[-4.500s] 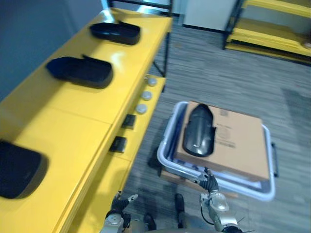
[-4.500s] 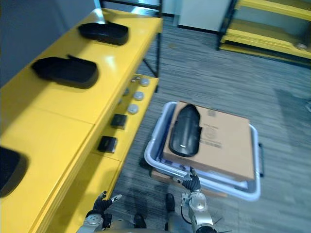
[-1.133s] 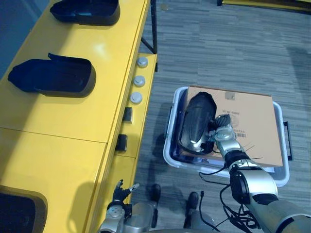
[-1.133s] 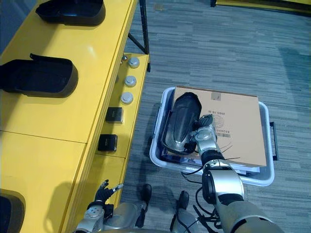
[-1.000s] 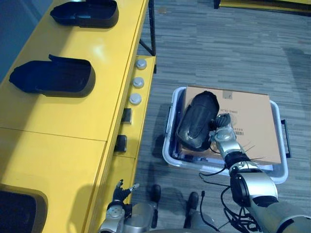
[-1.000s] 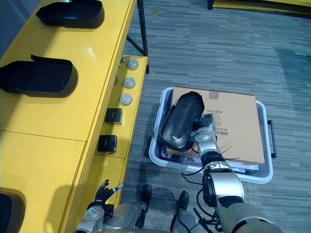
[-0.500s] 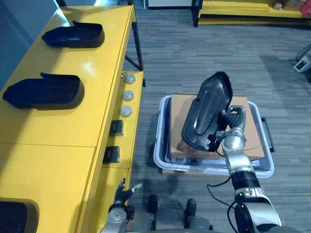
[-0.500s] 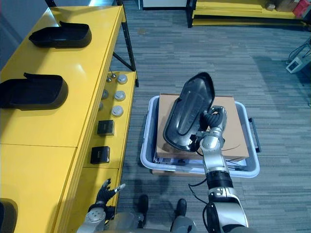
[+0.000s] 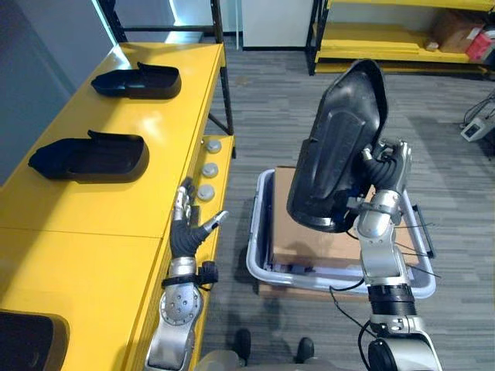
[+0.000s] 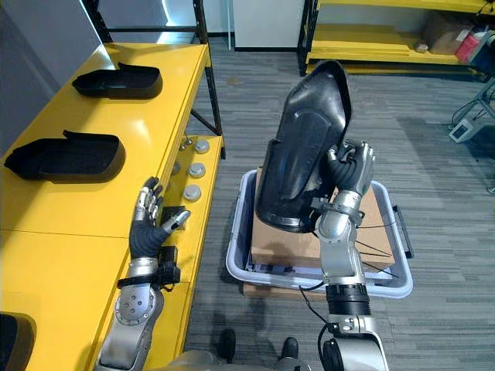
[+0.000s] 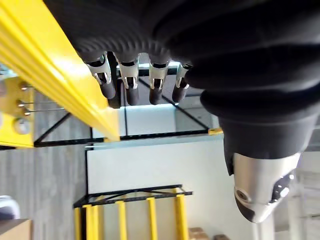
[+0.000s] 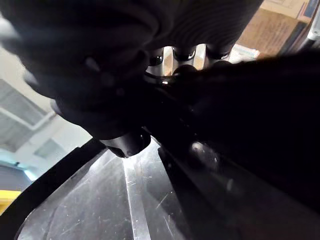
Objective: Walk over and take plastic housings, then place them on the shelf
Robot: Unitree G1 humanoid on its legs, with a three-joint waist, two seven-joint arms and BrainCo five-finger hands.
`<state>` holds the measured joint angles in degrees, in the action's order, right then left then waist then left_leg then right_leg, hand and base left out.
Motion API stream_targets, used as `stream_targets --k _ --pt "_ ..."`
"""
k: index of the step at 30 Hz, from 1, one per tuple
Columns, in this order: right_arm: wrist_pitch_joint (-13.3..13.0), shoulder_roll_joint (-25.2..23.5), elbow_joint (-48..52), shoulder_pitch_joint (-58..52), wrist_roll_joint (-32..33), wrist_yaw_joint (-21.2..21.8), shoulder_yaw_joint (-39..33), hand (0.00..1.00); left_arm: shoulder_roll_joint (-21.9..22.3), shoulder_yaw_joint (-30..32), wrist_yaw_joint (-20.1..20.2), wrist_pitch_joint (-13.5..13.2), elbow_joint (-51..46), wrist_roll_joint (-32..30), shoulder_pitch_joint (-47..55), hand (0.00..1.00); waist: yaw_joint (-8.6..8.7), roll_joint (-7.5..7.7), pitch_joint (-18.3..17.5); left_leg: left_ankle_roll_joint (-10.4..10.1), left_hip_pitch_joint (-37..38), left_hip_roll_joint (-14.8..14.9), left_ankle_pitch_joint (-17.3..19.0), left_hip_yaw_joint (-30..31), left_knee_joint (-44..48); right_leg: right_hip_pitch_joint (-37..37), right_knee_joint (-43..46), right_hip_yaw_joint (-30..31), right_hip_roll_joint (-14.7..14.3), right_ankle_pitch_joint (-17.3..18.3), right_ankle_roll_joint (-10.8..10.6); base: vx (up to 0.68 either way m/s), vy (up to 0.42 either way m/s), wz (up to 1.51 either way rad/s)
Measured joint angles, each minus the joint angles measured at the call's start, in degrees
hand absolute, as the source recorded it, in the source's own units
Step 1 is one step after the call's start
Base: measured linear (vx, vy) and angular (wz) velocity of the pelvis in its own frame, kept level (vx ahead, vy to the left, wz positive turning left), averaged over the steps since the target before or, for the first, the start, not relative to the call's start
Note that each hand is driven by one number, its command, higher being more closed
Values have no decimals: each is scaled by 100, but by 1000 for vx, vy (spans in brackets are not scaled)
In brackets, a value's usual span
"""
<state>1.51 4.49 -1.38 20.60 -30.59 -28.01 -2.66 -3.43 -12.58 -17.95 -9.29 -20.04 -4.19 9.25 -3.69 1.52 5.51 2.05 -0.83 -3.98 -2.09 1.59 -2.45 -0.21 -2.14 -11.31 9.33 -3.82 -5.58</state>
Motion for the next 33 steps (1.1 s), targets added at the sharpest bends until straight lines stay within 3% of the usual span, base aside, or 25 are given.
stream_targets --k 9,14,20,21,26,27,33 --pt "-26 -370 73 55 -277 203 721 100 58 -607 14 145 61 -83 -712 0 10 79 -188 -10 116 1 -84 -2 -162 -41 3 0 0 0 0 -13 -2 0" --pt "-43 -560 77 335 -325 291 1174 100 109 -793 -13 356 743 -104 -1085 0 85 105 -238 -9 129 1 -85 -11 -162 -46 3 20 -3 -1 0 0 0 0" --pt "-43 -589 283 425 -327 262 1227 100 110 -809 -246 523 1344 -474 -1417 0 130 104 -329 -9 137 1 -85 -12 -161 -54 -3 24 -4 -1 0 0 0 0" --pt "-43 -589 283 425 -327 246 1228 100 110 -813 -252 535 1410 -547 -1461 100 131 107 -339 -9 140 1 -84 -12 -161 -57 -3 25 -5 -1 0 0 0 0" --pt "-43 -560 283 424 -326 213 1279 100 110 -902 -343 622 1688 -676 -1590 100 156 106 -354 -9 150 8 -84 -25 -163 -58 -2 38 -13 -1 0 -4 -4 -1" --pt "-43 -554 284 424 -326 213 1306 0 110 -933 -349 623 1775 -670 -1591 100 152 104 -367 -9 150 10 -84 -25 -164 -58 -2 37 -15 -1 0 0 0 0" --pt "-130 -504 316 408 5 333 1548 0 109 -895 -369 700 2064 -642 -1591 100 156 104 -466 -10 155 10 -84 -28 -170 -58 -4 38 -15 0 0 0 0 0"
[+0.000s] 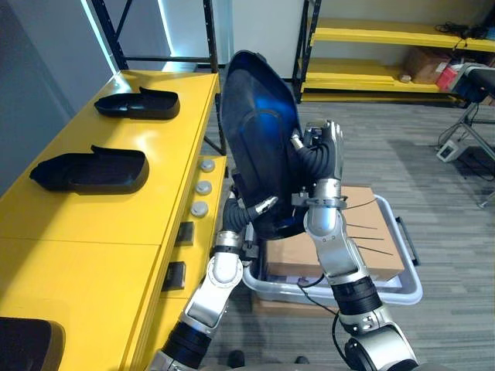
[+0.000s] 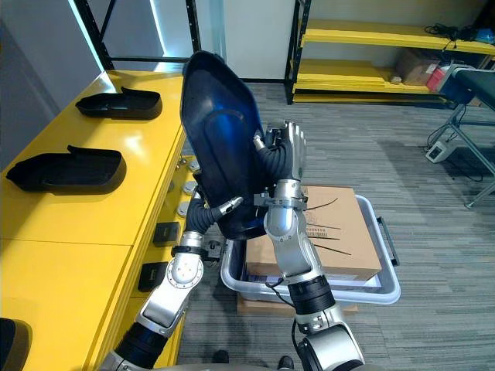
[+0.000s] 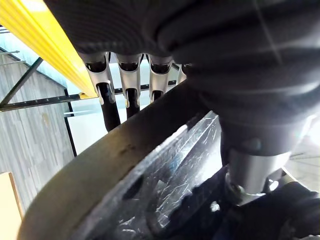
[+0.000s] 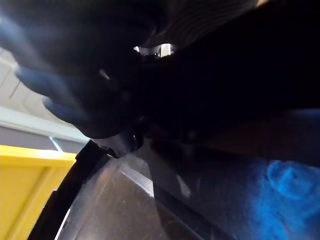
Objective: Walk over and take plastic housings, then place them on the shelf
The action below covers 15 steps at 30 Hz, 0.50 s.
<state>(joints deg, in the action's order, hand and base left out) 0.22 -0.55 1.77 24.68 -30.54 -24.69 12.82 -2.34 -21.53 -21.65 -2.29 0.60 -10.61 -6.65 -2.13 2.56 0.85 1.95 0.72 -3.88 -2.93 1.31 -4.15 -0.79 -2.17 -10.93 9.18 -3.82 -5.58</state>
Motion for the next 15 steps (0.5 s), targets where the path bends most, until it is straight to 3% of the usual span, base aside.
stream_targets --k 3,7,10,15 --pt "-62 33 198 -166 252 137 86 0 -8 165 -23 28 -1 18 0 100 -1 5 -5 0 3 -2 0 3 0 -5 1 -3 3 0 0 0 0 0" --pt "-387 229 199 -321 660 401 -41 0 -9 431 4 130 -14 48 14 100 15 6 -6 -4 20 -6 -5 8 0 -23 7 -7 7 0 0 0 0 0" --pt "-469 325 200 -465 981 546 -353 0 -3 558 33 130 -183 -21 85 100 31 5 -6 -5 68 -5 -6 21 -12 -76 7 -23 6 9 8 0 0 3" --pt "-963 392 588 -1012 2070 985 -1125 0 72 585 242 70 -729 -385 165 100 149 6 -7 -6 127 -6 -7 30 -96 -102 16 -38 10 33 -11 -4 -4 2"
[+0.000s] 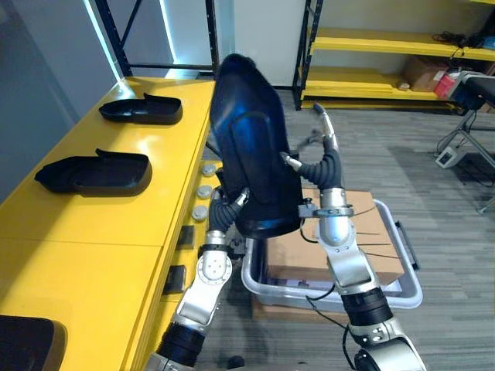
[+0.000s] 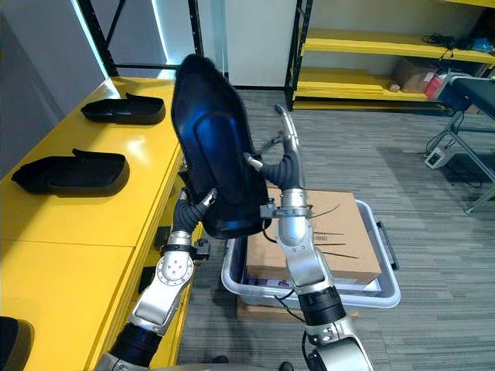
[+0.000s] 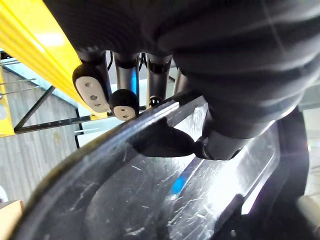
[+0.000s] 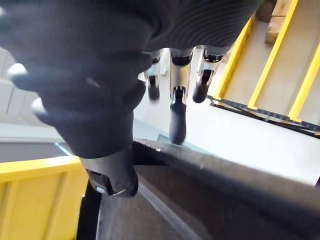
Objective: Walk over and take plastic housings, then place them on the shelf
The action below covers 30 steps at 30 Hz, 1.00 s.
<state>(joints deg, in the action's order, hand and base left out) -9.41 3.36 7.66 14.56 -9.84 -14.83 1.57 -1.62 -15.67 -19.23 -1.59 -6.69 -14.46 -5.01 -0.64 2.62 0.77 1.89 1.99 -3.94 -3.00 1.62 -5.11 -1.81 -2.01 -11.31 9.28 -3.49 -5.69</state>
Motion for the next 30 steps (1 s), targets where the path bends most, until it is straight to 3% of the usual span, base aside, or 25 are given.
stream_targets --k 3,4,5,7,10,12,16,19,23,26,30 --pt "-267 9 30 -359 344 154 -499 0 54 37 184 -20 -1 -161 65 100 133 -10 6 0 -13 2 1 4 10 6 0 1 -3 14 -20 1 -16 -2" --pt "-264 -72 -193 -385 655 -90 -1554 0 80 419 174 -120 -44 -15 359 100 167 -11 7 2 -14 2 4 1 24 6 1 11 -2 26 -37 7 -32 0" --pt "-257 -54 -298 -386 712 -153 -1801 0 80 506 171 -128 -84 8 424 100 167 -10 7 2 -15 1 4 0 26 6 1 11 -2 28 -40 0 0 0" --pt "-149 250 -1508 -582 1040 -596 -3187 0 -17 1083 30 -127 -421 112 860 100 179 -21 14 5 -29 -2 9 1 21 9 0 -16 2 52 -56 6 -5 6" --pt "83 476 -2764 -1216 1310 -740 -3661 0 -177 1393 -118 -126 -747 208 1181 100 146 -84 53 4 -37 4 10 22 7 10 -5 -51 -2 74 -46 0 0 6" --pt "174 298 -3345 -1512 1447 -712 -3743 0 -153 1283 -84 -127 -1056 235 1359 100 148 -138 65 3 -40 6 11 31 -2 8 -8 -69 -2 80 -44 0 0 2" --pt "315 -204 -4267 -2071 1730 -277 -3690 0 -17 838 80 -222 -1601 234 1600 100 143 -196 69 11 -28 16 24 25 -4 -19 -6 -88 -1 83 -43 -12 -6 0" --pt "376 -417 -4750 -2379 1770 45 -3371 0 30 852 171 -287 -1753 239 1795 100 133 -233 83 35 27 31 140 -6 -14 -100 5 -106 -7 111 -42 -59 -20 -4" --pt "412 -543 -5108 -2542 1763 349 -2941 0 42 856 183 -303 -1796 244 1922 100 109 -242 92 45 35 42 154 -22 -53 -110 5 -130 -7 116 -49 -31 -13 1" --pt "520 -556 -5458 -2540 1744 594 -2472 0 88 847 271 -304 -1796 245 1941 100 -3 -242 97 44 36 45 152 47 -47 -164 -1 -221 -1 121 -46 8 -17 16" --pt "545 -542 -5584 -2520 1589 755 -1978 0 86 839 299 -313 -1792 252 1944 100 -39 -196 116 -3 20 3 137 366 28 -337 8 -535 55 223 -50 42 -16 46"
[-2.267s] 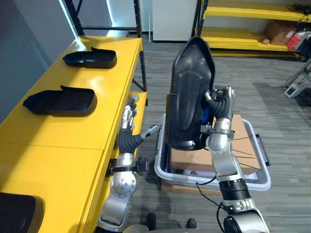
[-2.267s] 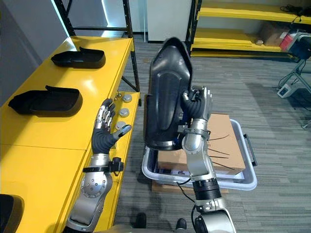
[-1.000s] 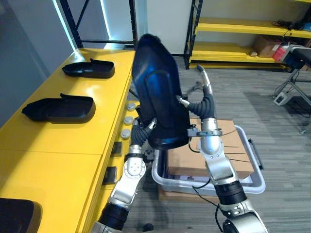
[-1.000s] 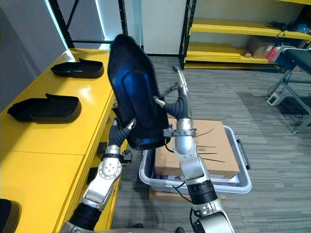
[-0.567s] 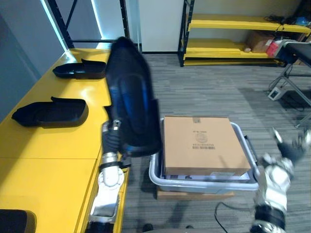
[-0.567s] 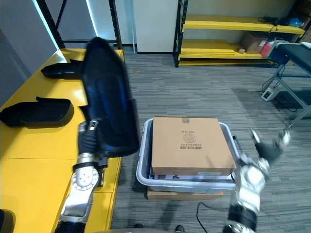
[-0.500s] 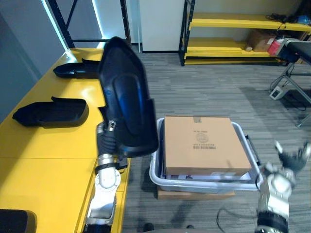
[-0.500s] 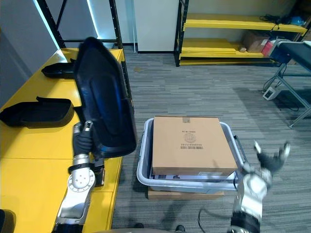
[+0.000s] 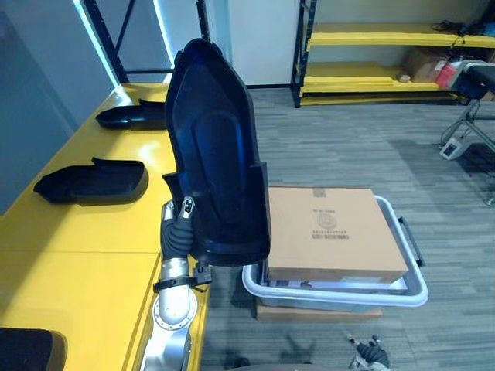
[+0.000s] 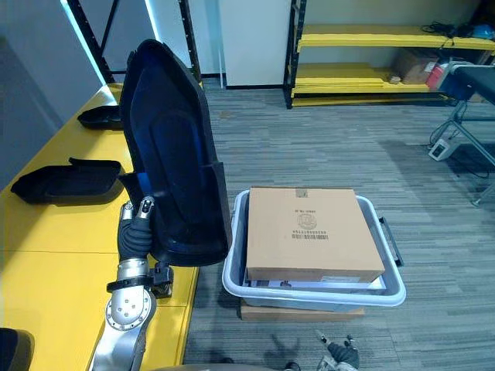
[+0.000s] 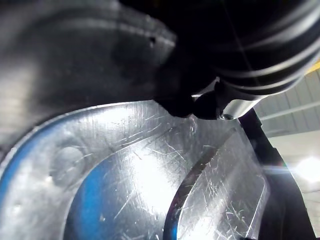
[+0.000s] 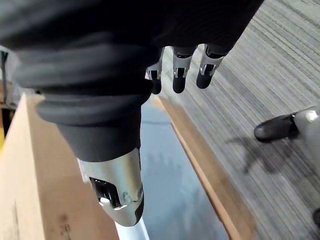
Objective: Walk over and take plastic housings, then place them on the shelf
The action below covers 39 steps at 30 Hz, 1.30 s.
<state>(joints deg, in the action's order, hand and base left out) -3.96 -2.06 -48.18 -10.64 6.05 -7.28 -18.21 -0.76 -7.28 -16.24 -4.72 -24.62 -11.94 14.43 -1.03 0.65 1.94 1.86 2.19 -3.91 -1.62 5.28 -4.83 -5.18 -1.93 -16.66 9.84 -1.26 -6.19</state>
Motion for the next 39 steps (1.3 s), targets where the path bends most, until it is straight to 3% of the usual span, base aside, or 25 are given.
stream_targets --k 3,6,7,8,10,11,13,15,20,23,25,26,28,29,30,32,33,34,35,37,39 --pt "-3 10 -15 43 -23 8 379 0 21 0 12 -14 -4 3 5 100 -24 -12 27 -129 -128 -131 -96 573 154 -119 225 -613 134 194 -49 54 -23 107" --pt "-17 52 -16 140 -80 5 690 0 85 -19 5 -14 -33 6 12 100 -204 -18 131 -294 -436 -338 -67 946 539 -164 656 -1305 347 483 -93 14 14 124" --pt "-35 91 -14 268 -122 6 815 0 102 12 -7 -14 -74 8 13 100 -296 -63 219 -361 -640 -295 216 686 787 -175 822 -1541 413 549 -102 -93 39 124" --pt "-12 120 -16 366 -150 -29 887 0 122 6 -9 -15 -153 7 30 100 -295 -130 333 -298 -905 -34 532 -112 1295 -274 950 -1802 426 575 -100 -108 52 129" --pt "-30 249 -24 339 -178 -24 1051 0 178 -12 -10 -36 -308 11 160 100 -357 -258 357 -141 -1277 226 636 -686 1960 -291 1335 -2000 409 764 -101 -89 79 92" --pt "-30 289 -9 349 -212 -26 1152 0 250 13 -24 -59 -423 15 302 100 -455 -254 356 -37 -1450 184 753 -608 2250 -261 1551 -2041 470 919 -73 -63 88 53" --pt "-42 283 -1 348 -216 -37 1255 0 237 11 -33 -91 -506 33 350 100 -444 -164 326 16 -1630 -2 840 -334 2393 -293 1583 -2192 532 1141 -69 -41 51 76" --pt "-68 263 -3 354 -219 -33 1256 0 258 0 -27 -94 -505 60 368 100 -449 -169 344 17 -1659 -20 838 -307 2423 -400 1510 -2470 525 1153 -58 -13 15 77" --pt "-80 176 -31 453 -235 7 1487 0 253 -132 -41 -155 -505 247 399 100 -460 -122 290 -35 -1651 -429 520 461 2255 -756 1380 -3241 526 1158 -76 -2 -21 82" --pt "-54 133 -54 473 -351 9 1492 0 270 -408 6 -177 -502 288 398 100 -453 -126 292 -12 -1504 -845 488 1074 2339 -1084 2087 -3640 826 1306 35 70 -12 125" --pt "-53 95 18 467 -390 8 1482 0 263 -504 7 -194 -500 292 318 100 -436 -104 299 162 -1333 -1095 530 1559 2409 -821 3280 -2738 1126 1456 506 103 -1 132" --pt "-53 87 24 461 -390 8 1475 0 243 -502 0 -195 -498 293 268 100 -440 -79 285 185 -1323 -1121 520 1665 2405 -665 3483 -2348 1100 1550 554 87 -30 104" --pt "-53 -24 157 483 -387 2 1518 0 241 -528 -17 -234 -487 363 118 100 -455 -11 256 197 -1308 -1142 511 2158 2313 -133 3573 -1196 671 1946 271 60 -81 115" --pt "-63 -19 260 497 -387 0 1544 0 238 -585 -16 -263 -410 404 29 100 -426 -2 275 211 -1277 -1066 506 2298 2147 130 3493 -898 518 2088 223 21 -94 105" --pt "-66 -19 291 501 -385 -6 1536 0 239 -603 -15 -267 -346 412 -21 100 -401 -26 302 226 -1253 -985 503 2295 2032 255 3430 -810 451 2151 254 -44 -175 107" --pt "-72 -50 340 559 -371 -22 1511 0 236 -613 -14 -336 14 457 -351 100 -178 22 331 277 -1298 -492 523 1611 1678 554 2470 -532 102 2141 321 -86 -170 94" --pt "-70 -101 377 539 -358 -24 1507 0 205 -616 -9 -336 61 458 -450 100 -128 185 318 262 -1363 -450 512 1250 1768 552 1942 -492 103 2017 238 -60 -123 119" --pt "-77 -65 445 442 -324 -28 1325 0 184 -689 -3 -336 176 456 -552 100 82 129 372 213 -1628 -211 490 696 2177 487 2004 -660 69 1635 193 -18 -146 105" --pt "-37 -17 455 330 -294 -104 1109 0 226 -843 19 -343 262 451 -544 100 13 75 409 -82 -1600 -16 362 464 2156 355 2016 -838 20 1646 177 27 -135 82" --pt "-1 8 472 290 -209 -141 1103 0 223 -801 55 -342 275 452 -514 100 3 25 318 -236 -1425 -10 204 452 1819 246 1967 -879 26 1636 183 136 -142 19" --pt "0 -36 525 258 -209 -141 1133 0 240 -788 79 -343 239 453 -515 100 8 65 200 -246 -1461 -9 17 489 1513 241 1831 -1005 2 1599 202 186 -164 31"
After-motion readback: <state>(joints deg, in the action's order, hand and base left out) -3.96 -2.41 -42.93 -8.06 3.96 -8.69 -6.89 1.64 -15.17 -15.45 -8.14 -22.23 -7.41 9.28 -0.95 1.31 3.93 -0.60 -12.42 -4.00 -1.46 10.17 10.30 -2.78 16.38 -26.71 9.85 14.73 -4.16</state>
